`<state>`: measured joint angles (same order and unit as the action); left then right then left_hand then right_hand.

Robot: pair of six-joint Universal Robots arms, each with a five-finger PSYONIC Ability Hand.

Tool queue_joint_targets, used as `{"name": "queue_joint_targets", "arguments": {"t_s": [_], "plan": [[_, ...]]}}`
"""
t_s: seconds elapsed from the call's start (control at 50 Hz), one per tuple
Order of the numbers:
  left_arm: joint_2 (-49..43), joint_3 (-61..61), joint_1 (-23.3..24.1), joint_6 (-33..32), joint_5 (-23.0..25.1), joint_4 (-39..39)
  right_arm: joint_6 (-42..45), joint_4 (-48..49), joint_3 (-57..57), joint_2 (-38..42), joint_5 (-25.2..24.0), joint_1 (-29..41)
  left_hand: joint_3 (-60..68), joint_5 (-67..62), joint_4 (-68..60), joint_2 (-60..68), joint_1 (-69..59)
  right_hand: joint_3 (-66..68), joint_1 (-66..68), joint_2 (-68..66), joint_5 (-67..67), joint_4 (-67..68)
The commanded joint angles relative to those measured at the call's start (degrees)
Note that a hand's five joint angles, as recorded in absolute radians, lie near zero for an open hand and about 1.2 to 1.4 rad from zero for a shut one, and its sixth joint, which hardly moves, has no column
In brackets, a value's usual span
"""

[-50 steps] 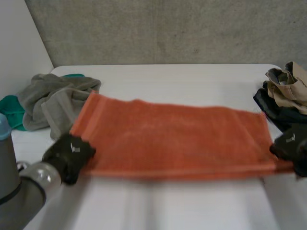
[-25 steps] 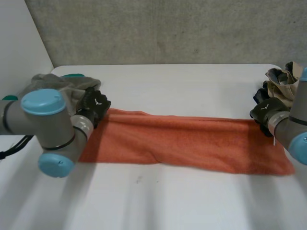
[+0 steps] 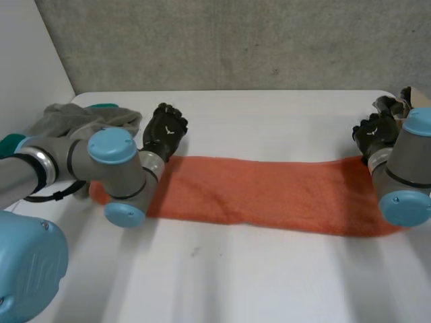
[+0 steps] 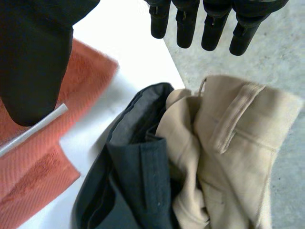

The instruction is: Fold the laundry.

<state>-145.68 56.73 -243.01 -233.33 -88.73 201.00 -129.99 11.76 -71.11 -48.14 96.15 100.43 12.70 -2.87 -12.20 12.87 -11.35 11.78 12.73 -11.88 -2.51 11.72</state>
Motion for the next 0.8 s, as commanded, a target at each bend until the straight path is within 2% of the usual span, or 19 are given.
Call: {"name": "queue_joint_targets", "arguments": {"t_s": [0.02, 0.08, 0.16, 0.22, 0.26, 0.32, 0.42, 0.62, 0.68, 0.7, 0.72, 0.74, 0.8], "plan": [[7.58, 5.47, 1.22, 0.51, -0.31, 0.09, -4.38, -1.21, -5.17, -7.82, -0.69, 0.38, -2.49, 2.66, 1.99, -2.66, 1.13, -1.78, -2.73, 1.88, 2.51, -1.72], [11.2, 8.82, 1.22, 0.6, -0.31, 0.18, -7.19, -2.96, -7.37, -10.91, -1.66, -0.14, -2.32, 2.49, 1.82, -2.49, 0.97, 2.15, 1.2, -2.05, -1.42, 2.21], [16.56, 14.01, 1.31, 1.56, -0.39, 0.27, -11.76, -9.11, -11.33, -16.45, -6.31, -2.52, -2.15, 2.32, 1.65, -2.32, 0.8, 5.53, 4.59, -5.43, -4.8, 5.59], [20.26, 18.23, 1.4, 4.37, -0.22, 0.27, -15.72, -14.73, -14.49, -20.58, -11.58, -4.62, -1.98, 2.16, 1.49, -2.15, 0.63, 12.25, 11.3, -12.15, -11.52, 12.31], [22.36, 21.12, 1.49, 7.17, -0.04, 0.27, -17.3, -18.33, -17.55, -22.42, -15.79, -7.51, -1.65, 1.82, 1.15, -1.82, 0.29, 14.44, 13.49, -14.34, -13.71, 14.5], [24.21, 23.5, 1.58, 9.91, -0.04, 0.36, -17.66, -20.1, -22.38, -23.48, -19.58, -10.94, -1.65, 1.82, 1.15, -1.82, 0.29, 14.45, 13.51, -14.35, -13.72, 14.51], [25.45, 27.11, 1.66, 13.6, 0.13, 0.88, -17.49, -16.87, -28.9, -23.4, -22.75, -14.73, -1.48, 1.65, 0.98, -1.65, 0.12, 14.62, 13.67, -14.52, -13.89, 14.68], [24.83, 29.57, 1.58, 13.78, 0.57, 3.61, -16.35, -5.61, -35.33, -22.26, -23.55, -17.29, -1.48, 1.65, 0.98, -1.65, 0.12, 17.65, 16.7, -17.55, -16.92, 17.71], [24.75, 29.84, 1.58, 13.87, 0.84, 3.87, -15.91, -4.38, -34.98, -20.42, -23.2, -17.37, -1.48, 1.65, 0.98, -1.65, 0.12, 28.2, 27.25, -28.1, -27.47, 28.26], [24.75, 29.93, 1.58, 13.87, 0.92, 3.96, -15.64, -4.2, -34.8, -19.89, -23.11, -17.37, -1.48, 1.65, 0.98, -1.65, 0.12, 37.57, 36.62, -37.47, -36.84, 37.63], [24.83, 30.01, 1.58, 13.87, 1.01, 3.96, -14.86, -4.11, -34.54, -19.1, -23.11, -17.46, -1.48, 1.65, 0.98, -1.65, 0.12, 61.65, 60.7, -61.55, -60.92, 61.71], [24.83, 30.1, 1.58, 13.87, 1.01, 3.96, -14.42, -4.11, -34.54, -18.75, -23.02, -17.64, -1.48, 1.65, 0.98, -1.65, 0.12, 68.16, 67.21, -68.05, -67.43, 68.22], [25.27, 30.45, 1.58, 13.87, 1.1, 4.05, -12.57, -4.2, -34.54, -18.57, -21.97, -18.95, -1.65, 1.82, 1.15, -1.82, 0.29, 68.22, 67.27, -68.12, -67.49, 68.28]]}}
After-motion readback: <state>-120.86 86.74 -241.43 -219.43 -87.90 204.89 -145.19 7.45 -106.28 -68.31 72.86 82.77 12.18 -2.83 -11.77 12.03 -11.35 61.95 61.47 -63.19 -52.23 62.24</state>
